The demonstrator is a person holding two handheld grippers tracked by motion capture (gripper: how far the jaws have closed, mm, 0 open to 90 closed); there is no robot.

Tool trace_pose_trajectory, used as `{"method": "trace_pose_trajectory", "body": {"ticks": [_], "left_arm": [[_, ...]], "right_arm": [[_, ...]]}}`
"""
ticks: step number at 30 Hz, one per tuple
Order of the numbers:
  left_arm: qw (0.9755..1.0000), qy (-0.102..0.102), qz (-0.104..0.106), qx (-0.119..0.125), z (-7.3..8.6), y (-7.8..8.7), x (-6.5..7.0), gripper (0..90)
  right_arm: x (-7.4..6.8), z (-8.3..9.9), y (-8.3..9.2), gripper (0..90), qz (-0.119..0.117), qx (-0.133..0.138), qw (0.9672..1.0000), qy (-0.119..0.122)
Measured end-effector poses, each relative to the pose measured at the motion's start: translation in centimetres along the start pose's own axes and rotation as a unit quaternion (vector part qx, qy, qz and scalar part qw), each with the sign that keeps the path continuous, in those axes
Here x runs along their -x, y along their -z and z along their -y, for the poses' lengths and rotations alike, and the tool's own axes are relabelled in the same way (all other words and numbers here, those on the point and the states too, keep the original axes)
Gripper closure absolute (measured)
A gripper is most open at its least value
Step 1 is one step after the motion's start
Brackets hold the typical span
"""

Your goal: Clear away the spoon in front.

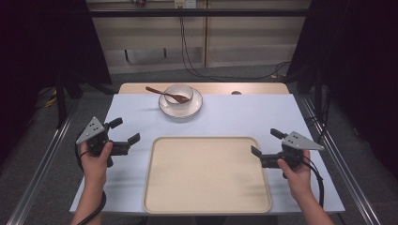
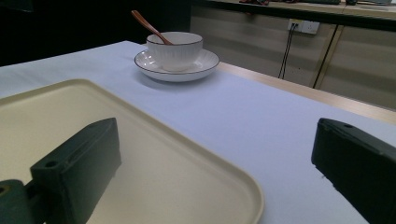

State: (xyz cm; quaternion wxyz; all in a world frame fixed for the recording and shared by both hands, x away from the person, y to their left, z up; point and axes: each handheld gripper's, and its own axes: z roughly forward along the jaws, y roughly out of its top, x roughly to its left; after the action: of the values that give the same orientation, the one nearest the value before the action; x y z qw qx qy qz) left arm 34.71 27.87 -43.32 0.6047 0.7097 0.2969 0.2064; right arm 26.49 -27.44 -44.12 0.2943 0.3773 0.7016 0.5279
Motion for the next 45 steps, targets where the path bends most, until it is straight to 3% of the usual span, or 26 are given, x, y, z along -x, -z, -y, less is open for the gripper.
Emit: {"method": "trace_pose_trajectory", "body": {"ticks": [4, 8, 9, 11, 15, 16, 23, 25, 28, 38, 45], "left_arm": [[0.9999, -0.007, -0.005, -0.012, 0.1, -0.2, 0.1, 0.0], [0.9999, 0.006, -0.015, -0.007, 0.0, -0.6, 0.4, 0.0], [0.9998, -0.002, -0.013, -0.012, 0.0, -0.6, 0.2, 0.0], [0.9997, 0.012, -0.018, -0.009, 0.1, -0.8, 0.3, 0.0], [0.9996, 0.012, -0.02, -0.017, 0.2, -0.9, 0.2, 0.0], [0.9993, 0.021, -0.027, -0.013, 0.1, -1.0, 0.3, 0.0], [0.9979, 0.03, -0.048, -0.031, -0.5, -2.3, -0.6, 0.0], [0.998, 0.028, -0.046, -0.034, -0.6, -2.4, -0.8, 0.0], [0.9966, 0.05, -0.06, -0.025, -0.9, -3.1, -1.2, 0.0], [0.9943, 0.07, -0.074, -0.028, -0.9, -4.9, -2.6, 0.0], [0.991, 0.09, -0.097, -0.02, -0.5, -6.3, -3.6, 0.0]], "right_arm": [[0.1, 0.1, -0.1, 1.3, -0.007, -0.003, 1.0, 0.0], [-0.1, 0.0, -0.1, 1.3, -0.01, -0.001, 0.9999, 0.004], [-0.1, 0.0, -0.1, 1.3, -0.01, -0.001, 0.9999, 0.004], [-0.1, 0.0, -0.1, 1.1, -0.008, -0.002, 1.0, 0.003], [0.0, 0.0, -0.1, 1.3, -0.01, -0.004, 0.9999, 0.004], [-0.1, 0.0, -0.1, 1.4, -0.01, -0.001, 1.0, 0.001], [-0.3, -0.2, -0.2, 1.4, -0.02, 0.0, 0.9998, 0.006], [-0.4, -0.2, -0.2, 1.4, -0.019, -0.002, 0.9998, 0.007], [-0.5, -0.1, -0.2, 1.5, -0.02, -0.004, 0.9998, 0.009], [-0.4, -0.2, -0.1, 1.5, -0.019, -0.001, 0.9998, 0.008], [-0.4, -0.1, -0.1, 1.5, -0.018, -0.004, 0.9998, 0.01]]}}
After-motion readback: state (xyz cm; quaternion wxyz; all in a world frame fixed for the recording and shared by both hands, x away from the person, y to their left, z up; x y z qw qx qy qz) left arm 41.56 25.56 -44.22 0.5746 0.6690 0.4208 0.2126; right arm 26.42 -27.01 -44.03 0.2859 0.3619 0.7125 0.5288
